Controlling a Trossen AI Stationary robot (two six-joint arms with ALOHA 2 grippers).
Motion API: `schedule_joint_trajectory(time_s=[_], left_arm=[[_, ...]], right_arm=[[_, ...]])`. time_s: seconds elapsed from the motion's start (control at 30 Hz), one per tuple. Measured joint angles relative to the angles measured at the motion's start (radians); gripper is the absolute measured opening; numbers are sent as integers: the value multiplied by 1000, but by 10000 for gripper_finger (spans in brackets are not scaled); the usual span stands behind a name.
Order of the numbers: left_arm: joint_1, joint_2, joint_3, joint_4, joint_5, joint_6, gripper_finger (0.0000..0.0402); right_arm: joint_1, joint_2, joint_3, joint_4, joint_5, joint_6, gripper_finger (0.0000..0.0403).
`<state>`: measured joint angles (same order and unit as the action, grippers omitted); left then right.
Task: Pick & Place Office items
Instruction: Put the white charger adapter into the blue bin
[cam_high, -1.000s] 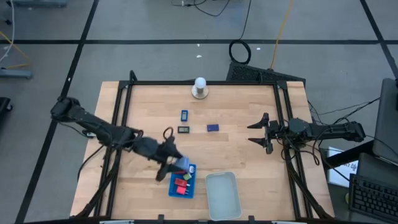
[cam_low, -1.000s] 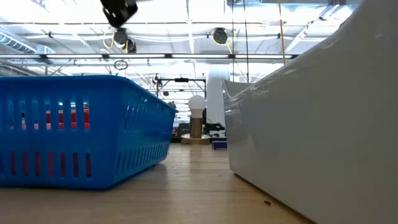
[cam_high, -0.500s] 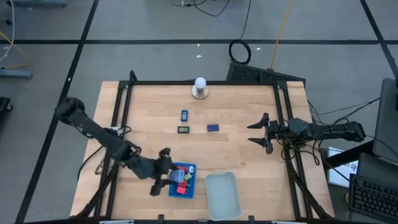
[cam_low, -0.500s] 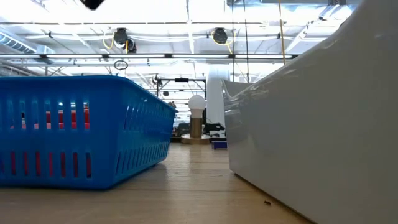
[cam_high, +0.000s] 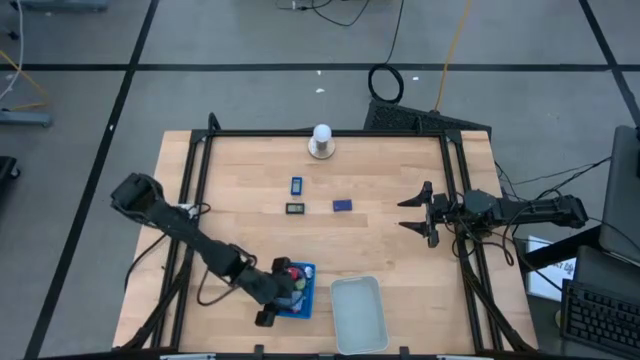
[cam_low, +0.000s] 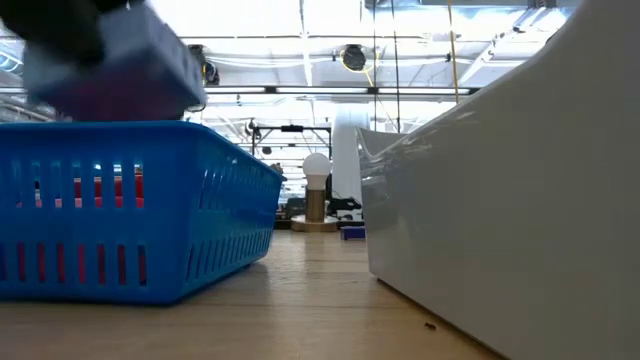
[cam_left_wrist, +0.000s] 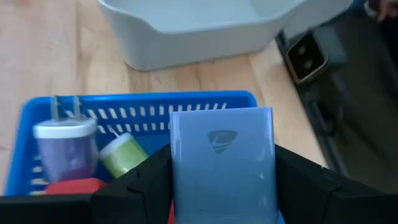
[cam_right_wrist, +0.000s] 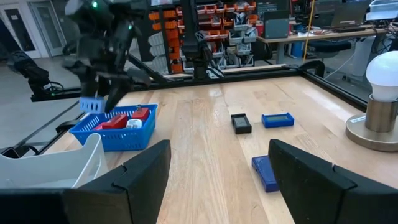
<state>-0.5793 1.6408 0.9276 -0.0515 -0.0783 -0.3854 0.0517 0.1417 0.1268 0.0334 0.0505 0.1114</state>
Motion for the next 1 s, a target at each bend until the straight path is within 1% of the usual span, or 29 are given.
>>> schedule_joint_trajectory(time_s=[0.1, 0.27, 0.33, 0.47, 0.6, 0.73, 0.87, 1.0], left_arm=[[-1, 49, 0, 26, 1, 13, 231], [0, 105, 3, 73, 0, 57, 216], [-1, 118, 3, 82, 0, 69, 217], [2, 120, 1, 66, -14, 69, 240], [2, 119, 2, 1, -51, 38, 255], [4, 120, 0, -64, -88, -3, 249], [4, 121, 0, -47, -80, -13, 238], [4, 121, 0, -15, -80, -16, 238]], right_arm=[[0, 0, 0, 0, 0, 0, 263], [0, 0, 0, 0, 0, 0, 263], [0, 0, 0, 0, 0, 0, 263], [0, 0, 0, 0, 0, 0, 263], [0, 0, 0, 0, 0, 0, 263], [0, 0, 0, 0, 0, 0, 263], [0, 0, 0, 0, 0, 0, 263], [0, 0, 0, 0, 0, 0, 263]])
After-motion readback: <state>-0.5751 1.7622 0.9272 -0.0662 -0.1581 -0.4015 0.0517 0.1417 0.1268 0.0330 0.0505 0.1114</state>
